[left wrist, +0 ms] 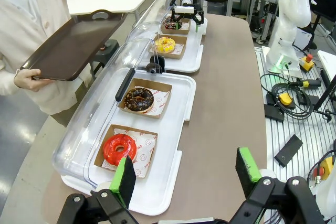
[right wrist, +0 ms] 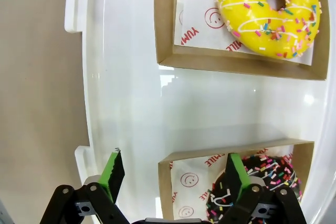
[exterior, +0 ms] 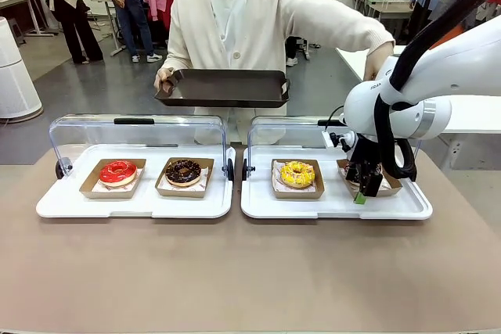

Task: Provide the desired donut to the person.
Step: Pick up and lift the Paper togo box containing the Donut pointed at by the person.

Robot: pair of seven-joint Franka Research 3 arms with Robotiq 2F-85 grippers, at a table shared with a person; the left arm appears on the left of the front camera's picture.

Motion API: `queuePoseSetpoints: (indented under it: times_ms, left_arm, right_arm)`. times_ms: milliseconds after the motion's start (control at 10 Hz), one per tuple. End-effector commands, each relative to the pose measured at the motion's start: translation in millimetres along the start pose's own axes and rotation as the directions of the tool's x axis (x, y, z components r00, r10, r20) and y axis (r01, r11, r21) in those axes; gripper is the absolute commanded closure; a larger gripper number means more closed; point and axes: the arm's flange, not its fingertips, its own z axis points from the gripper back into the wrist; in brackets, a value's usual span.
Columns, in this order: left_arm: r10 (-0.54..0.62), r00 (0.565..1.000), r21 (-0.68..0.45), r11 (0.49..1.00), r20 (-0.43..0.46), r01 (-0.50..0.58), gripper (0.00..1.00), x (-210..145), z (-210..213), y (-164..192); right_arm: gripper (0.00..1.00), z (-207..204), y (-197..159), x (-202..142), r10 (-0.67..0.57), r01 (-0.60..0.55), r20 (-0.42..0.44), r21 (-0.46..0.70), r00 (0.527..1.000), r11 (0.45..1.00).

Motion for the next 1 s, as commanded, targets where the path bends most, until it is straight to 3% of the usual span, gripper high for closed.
queuePoseSetpoints:
  times_ms: [0, 700, 900]
  left_arm:
    - [-0.010, 1.000, -0.004, 1.000, 0.002, 0.010, 0.00, 0.5, 1.1, -1.0]
    - [-0.010, 1.000, -0.004, 1.000, 0.002, 0.010, 0.00, 0.5, 1.1, -1.0]
    - [-0.010, 1.000, -0.004, 1.000, 0.002, 0.010, 0.00, 0.5, 1.1, -1.0]
  right_arm:
    - [0.00, -1.2, -2.4, 1.5, 0.031, -0.032, -0.007, -0.014, 0.999, 0.999]
    - [0.00, 1.0, 9.7, 0.0, 0.061, -0.061, -0.028, 0.006, 0.998, 0.998]
    - [0.53, 0.1, 7.7, -2.7, 0.049, -0.049, -0.025, 0.007, 0.998, 0.999]
